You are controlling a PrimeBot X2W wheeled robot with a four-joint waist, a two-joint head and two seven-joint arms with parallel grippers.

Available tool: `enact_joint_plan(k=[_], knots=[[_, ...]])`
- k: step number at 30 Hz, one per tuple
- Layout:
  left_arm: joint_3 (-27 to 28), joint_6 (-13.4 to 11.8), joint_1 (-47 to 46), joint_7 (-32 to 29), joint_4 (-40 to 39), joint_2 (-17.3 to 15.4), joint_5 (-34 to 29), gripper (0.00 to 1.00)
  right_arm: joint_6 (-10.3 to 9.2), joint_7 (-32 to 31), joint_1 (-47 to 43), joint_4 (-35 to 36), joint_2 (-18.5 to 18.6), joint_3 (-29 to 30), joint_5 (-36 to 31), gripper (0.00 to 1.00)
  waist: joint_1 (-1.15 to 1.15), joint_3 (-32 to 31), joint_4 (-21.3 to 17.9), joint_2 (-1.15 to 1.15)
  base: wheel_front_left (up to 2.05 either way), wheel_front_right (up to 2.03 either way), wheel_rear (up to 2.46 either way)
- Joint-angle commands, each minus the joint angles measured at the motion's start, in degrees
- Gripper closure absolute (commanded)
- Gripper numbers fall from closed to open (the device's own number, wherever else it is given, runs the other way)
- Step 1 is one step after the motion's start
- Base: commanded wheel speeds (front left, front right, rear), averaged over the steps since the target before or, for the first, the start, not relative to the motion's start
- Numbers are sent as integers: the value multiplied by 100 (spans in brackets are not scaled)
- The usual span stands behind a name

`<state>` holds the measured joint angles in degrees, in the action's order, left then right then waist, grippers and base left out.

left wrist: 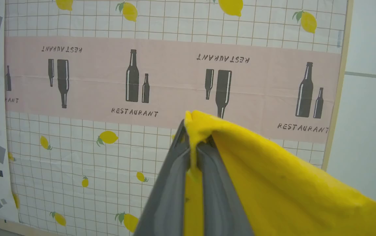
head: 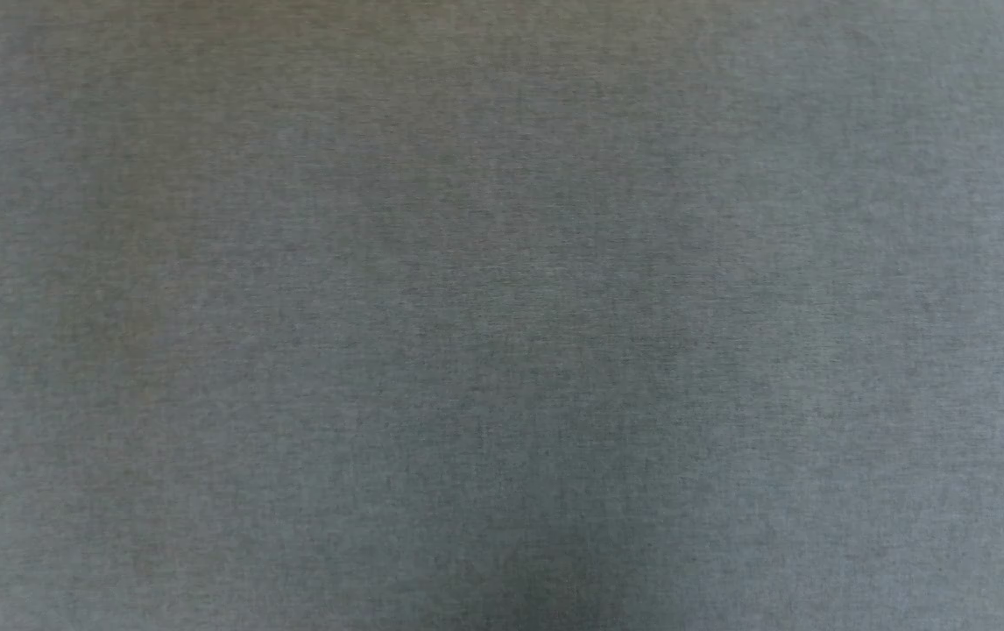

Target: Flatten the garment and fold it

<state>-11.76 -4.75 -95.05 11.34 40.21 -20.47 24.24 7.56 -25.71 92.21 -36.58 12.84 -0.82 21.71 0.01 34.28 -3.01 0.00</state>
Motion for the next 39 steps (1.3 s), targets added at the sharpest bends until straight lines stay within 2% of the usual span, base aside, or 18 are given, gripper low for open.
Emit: enact_joint_plan(k=[1,10,13,16,24,29,34,39], knots=[[34,86,207,89,33,48,95,100,-8,54,-247,-8,47,-90,168,100,-1,-146,110,0,0,0,0],[125,678,1875,338,-87,209,466,100,-8,535,-2257,477,458,-1037,1500,100,-1,-1374,332,0,0,0,0],[248,791,2782,356,-393,312,662,100,-8,710,-3146,728,578,-1284,1830,100,-1,-1908,370,0,0,0,0],[314,772,3853,361,-817,407,765,100,-8,852,-4039,976,644,-1409,2125,100,-1,-2353,416,0,0,0,0],[531,301,7170,270,-2159,734,1207,100,-8,1331,-6428,1415,641,-1203,2505,100,-1,-3137,453,0,0,0,0],[571,20,8762,-62,-2782,833,1468,100,-8,1581,-7497,1440,581,-979,2287,100,-1,-3307,484,0,0,0,0],[501,-395,9865,-721,-3041,754,1546,100,-8,1640,-8257,1528,488,-856,2100,100,-1,-3428,510,0,0,0,0],[272,-778,10677,-1830,-3180,528,1622,100,-8,1466,-8884,1764,520,-669,1874,100,-1,-3490,545,0,0,0,0]])
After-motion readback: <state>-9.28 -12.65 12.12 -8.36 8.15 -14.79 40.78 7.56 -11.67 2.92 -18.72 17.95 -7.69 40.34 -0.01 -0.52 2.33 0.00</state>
